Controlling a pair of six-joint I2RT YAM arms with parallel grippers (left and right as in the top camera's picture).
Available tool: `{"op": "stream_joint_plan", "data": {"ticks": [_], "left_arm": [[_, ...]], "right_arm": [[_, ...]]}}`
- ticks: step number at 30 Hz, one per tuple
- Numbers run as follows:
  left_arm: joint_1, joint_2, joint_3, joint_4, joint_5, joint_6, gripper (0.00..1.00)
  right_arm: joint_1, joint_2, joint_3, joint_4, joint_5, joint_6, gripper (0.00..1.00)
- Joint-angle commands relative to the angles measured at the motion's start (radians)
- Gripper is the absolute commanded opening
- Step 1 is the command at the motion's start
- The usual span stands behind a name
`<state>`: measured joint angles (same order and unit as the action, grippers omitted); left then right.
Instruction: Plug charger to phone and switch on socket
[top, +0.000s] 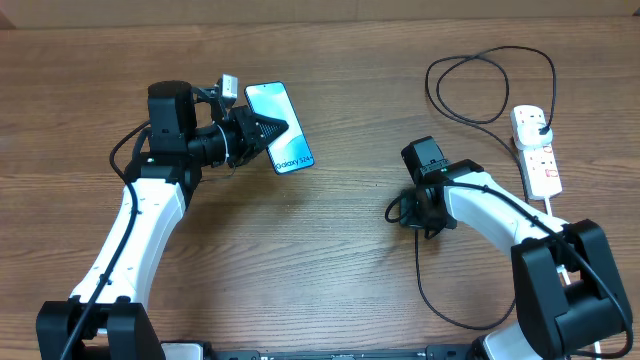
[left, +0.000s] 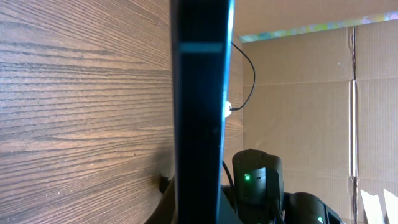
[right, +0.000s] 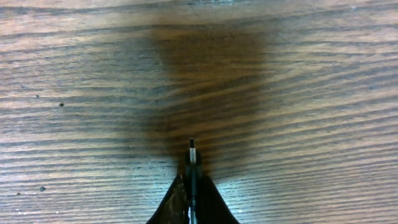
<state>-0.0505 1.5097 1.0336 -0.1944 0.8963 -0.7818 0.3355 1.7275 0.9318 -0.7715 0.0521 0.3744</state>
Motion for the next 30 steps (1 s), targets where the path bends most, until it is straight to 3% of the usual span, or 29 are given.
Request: {"op": "stream_joint_plan", "data": {"ticks": [1,9,12,17,20,23,27,30], "left_arm": [[-0.002,-0.012,0.016,0.01,0.013,0.02,0.04],[-0.002,-0.012,0.016,0.01,0.013,0.02,0.04],[-0.002,-0.012,0.016,0.01,0.013,0.02,0.04],[0.0,-0.012,0.016,0.036,0.069,0.02,0.04],[0.001,-0.013,0.016,0.124,0.158,0.009,0.04],[0.001,-0.018,0.016,0.237,0.245,-0.064,0.04],[0.001,-0.021,0.016,0.427,0.32,-0.257,0.04],[-0.008,-0.021,0.016,0.609,0.367,-0.422,0.04]], "right_arm": [[-0.001,0.089,-0.041,0.0,0.044,0.014,0.09],[-0.001,0.089,-0.041,-0.012,0.044,0.014,0.15],[-0.001,0.089,-0.041,-0.007,0.04,0.014,0.04],[-0.016,0.072,0.014,-0.059,-0.077,-0.076,0.04],[-0.033,-0.002,0.076,-0.109,-0.283,-0.177,0.04],[-0.043,-0.126,0.105,-0.122,-0.655,-0.331,0.04],[-0.042,-0.28,0.105,-0.086,-1.124,-0.461,0.04],[-0.042,-0.35,0.105,-0.025,-1.279,-0.46,0.04]]}}
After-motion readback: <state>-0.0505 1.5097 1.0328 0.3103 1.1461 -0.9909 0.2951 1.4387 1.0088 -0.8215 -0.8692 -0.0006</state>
